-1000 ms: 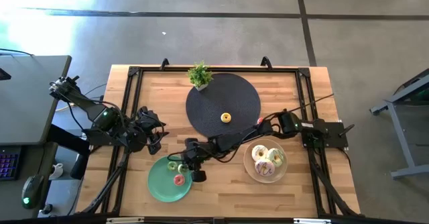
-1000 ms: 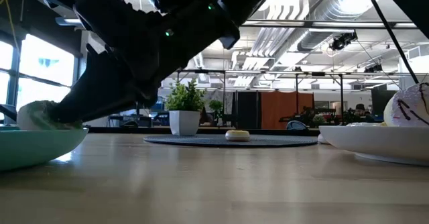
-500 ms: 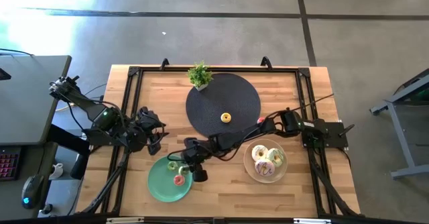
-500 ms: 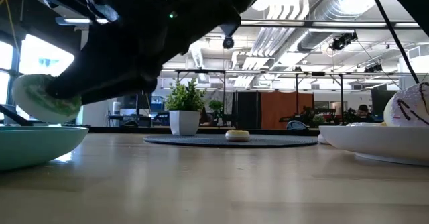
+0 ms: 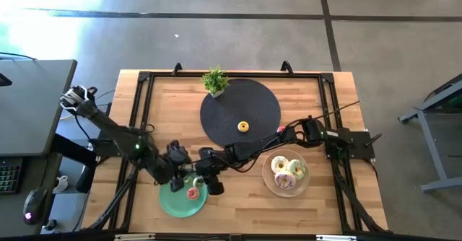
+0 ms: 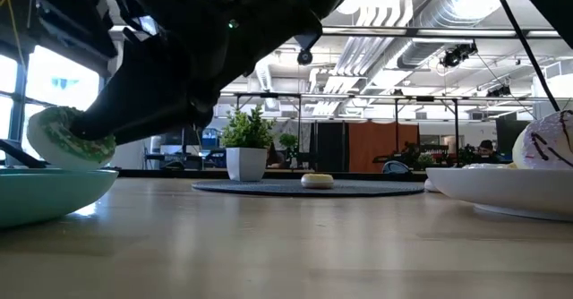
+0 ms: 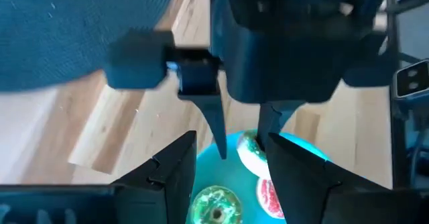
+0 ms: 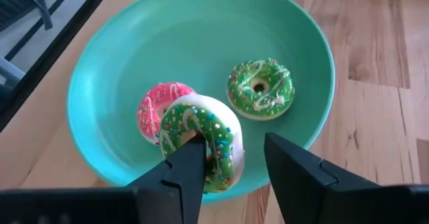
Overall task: Pick & Place donuts
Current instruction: Put the small green donut on the blue plate
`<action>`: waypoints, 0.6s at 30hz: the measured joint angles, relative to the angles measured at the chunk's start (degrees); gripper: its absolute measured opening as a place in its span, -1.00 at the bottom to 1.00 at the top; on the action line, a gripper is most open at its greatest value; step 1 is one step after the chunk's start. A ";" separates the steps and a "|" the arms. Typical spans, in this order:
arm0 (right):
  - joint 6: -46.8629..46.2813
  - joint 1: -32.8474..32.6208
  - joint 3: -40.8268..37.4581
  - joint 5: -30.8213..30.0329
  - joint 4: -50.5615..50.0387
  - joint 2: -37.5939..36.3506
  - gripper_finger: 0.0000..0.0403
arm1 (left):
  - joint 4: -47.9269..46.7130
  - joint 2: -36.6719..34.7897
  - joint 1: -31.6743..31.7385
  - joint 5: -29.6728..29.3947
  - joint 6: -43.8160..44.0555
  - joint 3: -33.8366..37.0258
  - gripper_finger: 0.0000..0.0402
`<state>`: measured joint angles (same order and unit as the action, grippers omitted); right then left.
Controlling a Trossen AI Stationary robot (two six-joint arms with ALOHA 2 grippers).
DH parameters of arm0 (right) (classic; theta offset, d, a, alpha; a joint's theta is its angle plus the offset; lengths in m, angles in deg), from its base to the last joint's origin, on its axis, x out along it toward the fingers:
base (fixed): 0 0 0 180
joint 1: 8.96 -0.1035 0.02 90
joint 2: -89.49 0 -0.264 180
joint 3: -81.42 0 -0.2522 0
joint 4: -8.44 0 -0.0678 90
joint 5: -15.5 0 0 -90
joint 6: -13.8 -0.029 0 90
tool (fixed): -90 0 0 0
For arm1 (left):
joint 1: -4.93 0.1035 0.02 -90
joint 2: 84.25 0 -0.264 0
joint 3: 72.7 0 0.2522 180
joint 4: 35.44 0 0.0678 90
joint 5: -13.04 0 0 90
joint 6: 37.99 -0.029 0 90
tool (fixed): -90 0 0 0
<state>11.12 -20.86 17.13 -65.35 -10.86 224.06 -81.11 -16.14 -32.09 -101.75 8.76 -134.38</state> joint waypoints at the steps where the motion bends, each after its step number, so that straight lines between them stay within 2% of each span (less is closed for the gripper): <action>1: 0.00 0.00 0.00 0.00 -0.31 0.00 -0.27 | 0.97 1.30 -0.67 -0.45 1.36 0.17 -0.12; 6: 0.21 0.00 0.00 -0.02 -0.16 0.00 -0.28 | 5.91 6.68 -3.54 -1.50 3.07 0.17 -0.12; 12: 0.25 0.07 -0.04 0.03 0.23 0.02 -0.28 | 9.49 13.05 -3.49 -1.44 4.72 0.15 -0.12; 18: 0.25 0.10 -0.15 0.12 0.03 0.13 -0.29 | 9.18 17.72 -3.51 2.82 7.41 0.12 -0.12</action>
<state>11.37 -20.76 16.98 -65.23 -10.83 224.19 -71.93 1.58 -35.60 -98.92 16.17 -134.25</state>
